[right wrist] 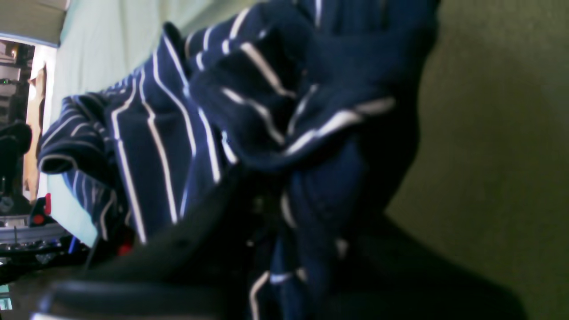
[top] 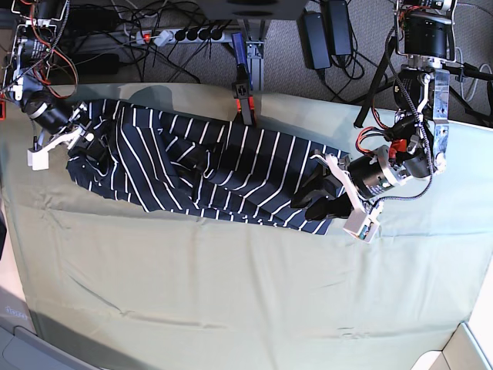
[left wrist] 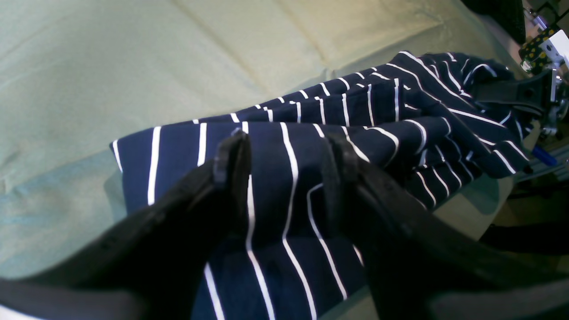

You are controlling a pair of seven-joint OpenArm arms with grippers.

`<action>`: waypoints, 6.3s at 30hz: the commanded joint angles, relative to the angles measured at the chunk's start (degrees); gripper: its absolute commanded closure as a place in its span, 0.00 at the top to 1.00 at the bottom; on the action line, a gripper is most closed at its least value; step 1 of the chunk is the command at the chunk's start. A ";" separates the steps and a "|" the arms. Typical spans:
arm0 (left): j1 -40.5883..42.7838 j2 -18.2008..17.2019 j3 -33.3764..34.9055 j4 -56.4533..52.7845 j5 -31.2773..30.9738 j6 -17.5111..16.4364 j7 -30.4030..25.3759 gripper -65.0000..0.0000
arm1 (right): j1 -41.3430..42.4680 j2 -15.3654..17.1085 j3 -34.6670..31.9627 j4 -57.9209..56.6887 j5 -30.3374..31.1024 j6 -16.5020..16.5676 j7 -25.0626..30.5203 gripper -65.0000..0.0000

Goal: Fold the T-shirt properly
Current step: 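Release the shirt end and raise the left gripper off the fold, then grasp the striped shirt's free end with the right gripper and lift it, then fold the held end over the bundle toward the left gripper, then open the right gripper and pull it back from the folded shirt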

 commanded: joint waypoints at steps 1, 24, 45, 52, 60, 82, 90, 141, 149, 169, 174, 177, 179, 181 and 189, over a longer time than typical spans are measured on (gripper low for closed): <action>-0.90 -0.15 -0.17 0.81 -1.01 -0.20 -1.25 0.45 | 0.44 1.09 0.31 0.66 1.11 4.09 1.27 0.00; -0.74 -0.17 -0.20 0.92 -6.88 -1.85 4.07 0.45 | 1.40 10.54 7.54 0.70 -0.46 4.11 2.08 0.00; 5.25 -0.20 -0.17 -1.57 8.72 -1.85 -4.66 0.28 | 1.40 9.66 7.45 16.39 4.55 4.13 -1.99 0.00; 4.46 0.00 1.27 -7.54 8.46 -1.85 -6.01 0.00 | 1.42 9.64 4.98 19.61 3.58 4.11 -1.42 0.00; 4.44 1.20 8.61 -7.65 8.72 -1.85 -6.82 0.00 | 5.77 7.76 0.02 22.38 -2.03 4.09 -0.46 0.00; 4.48 8.72 9.64 -7.65 11.47 -1.85 -6.82 0.00 | 20.94 -0.55 -36.50 24.46 -19.43 4.02 0.17 0.00; 4.46 8.70 9.64 -7.65 11.47 -1.85 -6.82 0.00 | 21.38 -5.33 -47.30 24.46 -30.62 4.02 -0.13 0.00; 4.31 1.25 -5.11 -7.65 4.07 -1.85 -4.20 0.00 | 19.80 -3.52 -27.74 24.46 -25.40 3.93 -2.38 0.00; 4.28 1.22 -8.72 -7.65 3.58 -1.85 -4.20 0.00 | 16.15 -6.78 -32.33 24.46 -19.52 4.07 -4.28 0.00; 3.52 -1.77 -19.26 -6.08 -7.02 -1.85 -0.28 0.00 | 24.17 -9.57 -37.11 25.59 -21.99 4.04 -3.39 0.00; 3.52 -1.81 -18.67 0.31 -8.31 -1.85 2.12 0.00 | 29.18 -9.16 -32.20 24.06 -29.09 4.00 -0.94 0.00; 3.54 -1.81 -15.58 3.96 -8.13 -1.85 3.58 0.00 | 31.85 -8.83 -31.50 18.97 -33.03 4.00 -0.22 0.00; 3.52 -1.77 -12.44 5.16 -7.39 -1.85 3.52 0.00 | 33.66 -8.90 -31.52 14.01 -33.59 4.00 -0.17 0.00; 3.54 -1.77 -8.98 5.68 -6.08 -1.85 3.54 0.00 | 35.12 -8.87 -31.52 9.60 -33.64 4.00 0.07 0.00; 4.28 -1.79 -1.99 5.70 -0.24 -1.85 6.40 0.00 | 38.14 -8.85 -31.52 -1.33 -39.63 4.02 4.57 0.00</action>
